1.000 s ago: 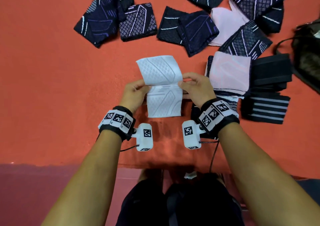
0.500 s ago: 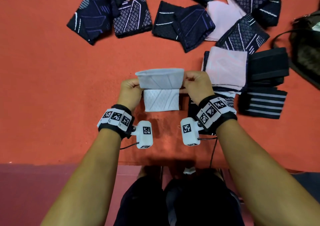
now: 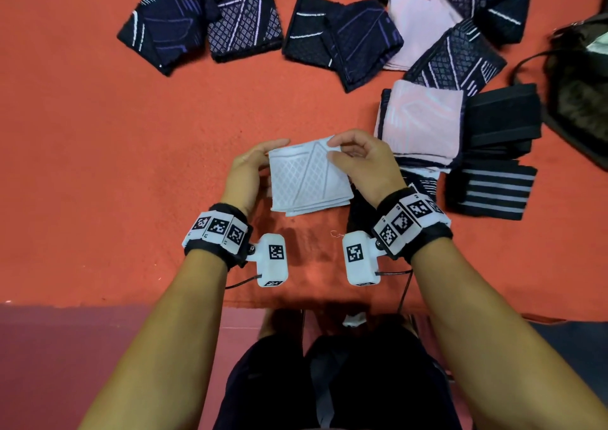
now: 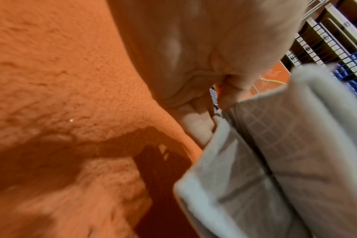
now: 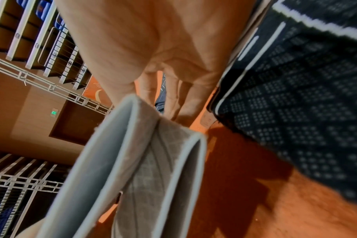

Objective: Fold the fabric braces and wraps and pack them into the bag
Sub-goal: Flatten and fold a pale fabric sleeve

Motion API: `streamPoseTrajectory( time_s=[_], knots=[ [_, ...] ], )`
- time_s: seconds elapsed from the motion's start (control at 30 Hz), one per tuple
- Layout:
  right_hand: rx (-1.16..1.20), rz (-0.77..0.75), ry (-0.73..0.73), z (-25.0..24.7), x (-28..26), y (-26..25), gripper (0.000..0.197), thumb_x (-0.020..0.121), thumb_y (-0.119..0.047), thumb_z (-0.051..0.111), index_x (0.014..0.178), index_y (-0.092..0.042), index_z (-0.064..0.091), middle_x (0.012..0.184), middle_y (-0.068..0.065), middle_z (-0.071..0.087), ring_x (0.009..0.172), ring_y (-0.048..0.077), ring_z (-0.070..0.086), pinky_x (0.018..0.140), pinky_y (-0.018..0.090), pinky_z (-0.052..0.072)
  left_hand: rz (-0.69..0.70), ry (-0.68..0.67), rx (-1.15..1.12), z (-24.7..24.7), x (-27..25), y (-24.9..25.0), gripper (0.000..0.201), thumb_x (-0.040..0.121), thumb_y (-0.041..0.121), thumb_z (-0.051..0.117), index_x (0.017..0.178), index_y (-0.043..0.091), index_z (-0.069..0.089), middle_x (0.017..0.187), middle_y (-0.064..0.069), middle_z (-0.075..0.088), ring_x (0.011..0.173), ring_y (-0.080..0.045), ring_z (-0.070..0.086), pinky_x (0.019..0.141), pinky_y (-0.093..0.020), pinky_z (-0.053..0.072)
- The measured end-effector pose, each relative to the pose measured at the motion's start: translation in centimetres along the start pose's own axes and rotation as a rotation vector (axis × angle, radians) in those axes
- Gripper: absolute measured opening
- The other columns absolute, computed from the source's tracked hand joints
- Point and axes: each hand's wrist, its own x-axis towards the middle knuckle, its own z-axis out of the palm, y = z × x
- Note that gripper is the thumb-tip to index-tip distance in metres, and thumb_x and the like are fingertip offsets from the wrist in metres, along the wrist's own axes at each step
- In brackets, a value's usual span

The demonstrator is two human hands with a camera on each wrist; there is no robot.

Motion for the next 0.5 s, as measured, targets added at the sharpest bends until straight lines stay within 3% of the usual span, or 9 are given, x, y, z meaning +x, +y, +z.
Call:
streamPoseTrajectory(
  time_s=[0.07, 0.13, 0.23, 0.3, 0.4, 0.5],
  knots=[
    [-0.011, -0.001, -0.005, -0.4, -0.3, 0.0, 0.02, 0.088, -0.006, 0.07, 0.101, -0.02, 0.067, 0.107, -0.005, 0.07, 0.092, 0.004, 0.064, 0.078, 0.014, 0.049, -0.041, -0.017, 0.024, 0.4, -0.3, -0.1, 0.04, 0.093, 0.013, 0.037, 0.111, 0.004, 0.071, 0.084, -0.01, 0.062, 0.054, -0.014, 0.052, 0.048, -0.022, 0.044],
    [0.011, 0.021, 0.007, -0.7, -0.3, 0.0, 0.026, 0.087, -0.004, 0.069, 0.106, -0.021, 0.062, 0.105, -0.003, 0.071, 0.09, 0.012, 0.068, 0.079, 0.023, 0.054, -0.02, -0.06, 0.087, 0.8, -0.6, -0.3, 0.029, 0.1, 0.015, 0.047, 0.105, 0.003, 0.073, 0.076, -0.01, 0.062, 0.053, -0.014, 0.054, 0.045, -0.022, 0.045],
    [-0.025, 0.027, 0.072, -1.1, -0.4, -0.1, 0.024, 0.086, -0.01, 0.074, 0.101, -0.019, 0.059, 0.099, -0.005, 0.068, 0.09, 0.011, 0.066, 0.083, 0.023, 0.052, 0.026, -0.164, 0.222, 1.6, -0.9, -0.5, 0.025, 0.098, 0.023, 0.062, 0.105, 0.002, 0.073, 0.071, -0.006, 0.064, 0.056, -0.011, 0.06, 0.047, -0.021, 0.046],
    [-0.064, 0.02, 0.1, -1.6, -0.4, -0.1, 0.015, 0.087, -0.017, 0.074, 0.097, -0.017, 0.063, 0.096, -0.008, 0.066, 0.088, 0.003, 0.063, 0.082, 0.019, 0.049, 0.036, -0.18, 0.28, 2.1, -0.9, -0.8, 0.031, 0.099, 0.027, 0.061, 0.106, -0.002, 0.071, 0.076, -0.011, 0.066, 0.062, -0.017, 0.061, 0.05, -0.023, 0.046],
    [-0.055, 0.003, 0.085, -2.3, -0.7, -0.1, 0.01, 0.092, -0.024, 0.068, 0.098, -0.016, 0.067, 0.094, -0.005, 0.07, 0.086, 0.003, 0.063, 0.077, 0.015, 0.045, 0.082, -0.165, 0.28, 2.5, -0.9, -0.7, 0.037, 0.101, 0.03, 0.057, 0.101, -0.004, 0.07, 0.078, -0.02, 0.062, 0.066, -0.027, 0.056, 0.055, -0.03, 0.043],
    [-0.006, -0.028, 0.016, -2.8, -1.4, 0.0, 0.008, 0.095, -0.019, 0.065, 0.103, -0.018, 0.066, 0.091, 0.0, 0.072, 0.082, 0.006, 0.066, 0.072, 0.018, 0.049, 0.122, -0.109, 0.205, 2.6, -1.1, -0.2, 0.027, 0.103, 0.028, 0.052, 0.095, 0.008, 0.07, 0.066, -0.008, 0.064, 0.051, -0.017, 0.055, 0.046, -0.024, 0.042]
  ],
)
